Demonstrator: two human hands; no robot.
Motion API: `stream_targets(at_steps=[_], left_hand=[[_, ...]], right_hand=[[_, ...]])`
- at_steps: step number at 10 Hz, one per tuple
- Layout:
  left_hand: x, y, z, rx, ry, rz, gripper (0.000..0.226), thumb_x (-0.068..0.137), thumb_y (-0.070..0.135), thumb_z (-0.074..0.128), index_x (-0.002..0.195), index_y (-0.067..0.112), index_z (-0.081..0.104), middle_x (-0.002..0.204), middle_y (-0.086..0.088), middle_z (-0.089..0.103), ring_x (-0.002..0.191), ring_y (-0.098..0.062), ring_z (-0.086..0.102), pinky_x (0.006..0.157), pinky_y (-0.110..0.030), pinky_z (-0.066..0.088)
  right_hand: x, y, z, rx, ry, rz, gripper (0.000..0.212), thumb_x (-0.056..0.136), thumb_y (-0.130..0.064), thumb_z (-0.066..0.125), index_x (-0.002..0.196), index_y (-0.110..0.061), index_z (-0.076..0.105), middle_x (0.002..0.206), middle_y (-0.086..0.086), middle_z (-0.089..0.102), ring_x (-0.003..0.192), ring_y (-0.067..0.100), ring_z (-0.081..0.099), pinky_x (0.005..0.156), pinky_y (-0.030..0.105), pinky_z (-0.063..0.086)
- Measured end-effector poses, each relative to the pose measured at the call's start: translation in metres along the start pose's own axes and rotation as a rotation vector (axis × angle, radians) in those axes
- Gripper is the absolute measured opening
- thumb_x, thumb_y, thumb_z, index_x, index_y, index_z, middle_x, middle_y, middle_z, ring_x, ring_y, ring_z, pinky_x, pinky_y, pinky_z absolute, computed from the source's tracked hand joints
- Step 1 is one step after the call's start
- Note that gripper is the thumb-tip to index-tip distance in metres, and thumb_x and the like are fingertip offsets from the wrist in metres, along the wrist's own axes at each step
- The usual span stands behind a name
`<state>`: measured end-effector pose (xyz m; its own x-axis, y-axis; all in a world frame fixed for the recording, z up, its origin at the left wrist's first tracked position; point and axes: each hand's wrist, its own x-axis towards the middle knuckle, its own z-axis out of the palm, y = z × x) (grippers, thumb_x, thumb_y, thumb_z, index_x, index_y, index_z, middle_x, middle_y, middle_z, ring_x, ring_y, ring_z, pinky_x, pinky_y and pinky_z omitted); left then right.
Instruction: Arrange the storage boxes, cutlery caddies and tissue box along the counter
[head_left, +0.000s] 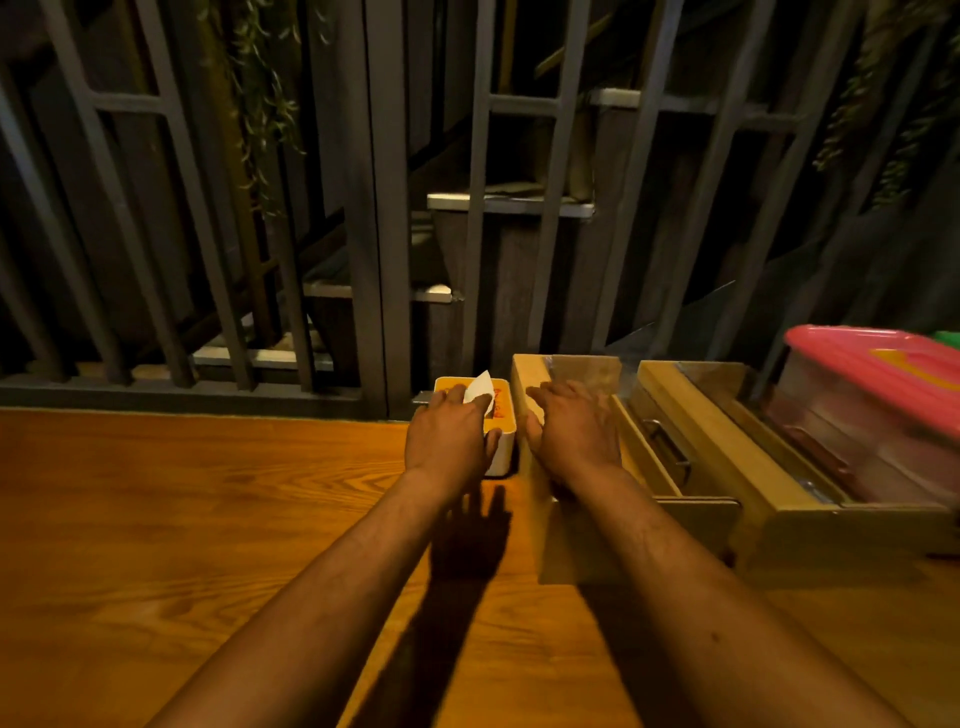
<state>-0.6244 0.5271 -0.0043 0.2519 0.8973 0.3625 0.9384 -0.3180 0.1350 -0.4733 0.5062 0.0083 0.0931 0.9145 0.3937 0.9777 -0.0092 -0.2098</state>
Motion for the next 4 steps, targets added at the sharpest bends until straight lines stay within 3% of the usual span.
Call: stream_targets(at_steps=[2,3,4], left_hand=[[-0.019,0.078,-0.047,-0.098,0.112,0.143,0.055,0.091,0.053,0.05,0.139,0.026,0.049,0.144,-0.008,0.051,0.132,-0.029,0.044,0.103,-0.044,0.041],[-0.023,0.118,-0.061,-0.13,0.144,0.22,0.053,0.091,0.051,0.051,0.136,0.024,0.052,0.14,-0.009,0.053,0.128,-0.029,0.046,0.101,-0.044,0.042],[-0.03,0.183,-0.08,-0.1,0.164,0.336,0.057,0.09,0.054,0.05,0.138,0.026,0.049,0.135,-0.008,0.055,0.124,-0.029,0.048,0.098,-0.045,0.044]], right_hand=[[-0.042,0.04,-0.068,0.005,0.148,0.042,0.043,0.098,-0.039,0.044,0.138,-0.024,0.053,0.148,0.002,0.05,0.141,0.024,0.037,0.118,0.05,0.022],[-0.064,0.067,-0.104,0.05,0.24,0.073,0.043,0.096,-0.037,0.046,0.134,-0.023,0.057,0.143,0.003,0.056,0.136,0.026,0.045,0.115,0.051,0.028],[-0.105,0.109,-0.155,0.171,0.465,0.127,0.043,0.088,-0.033,0.049,0.125,-0.019,0.066,0.13,0.005,0.066,0.122,0.027,0.058,0.106,0.047,0.042]])
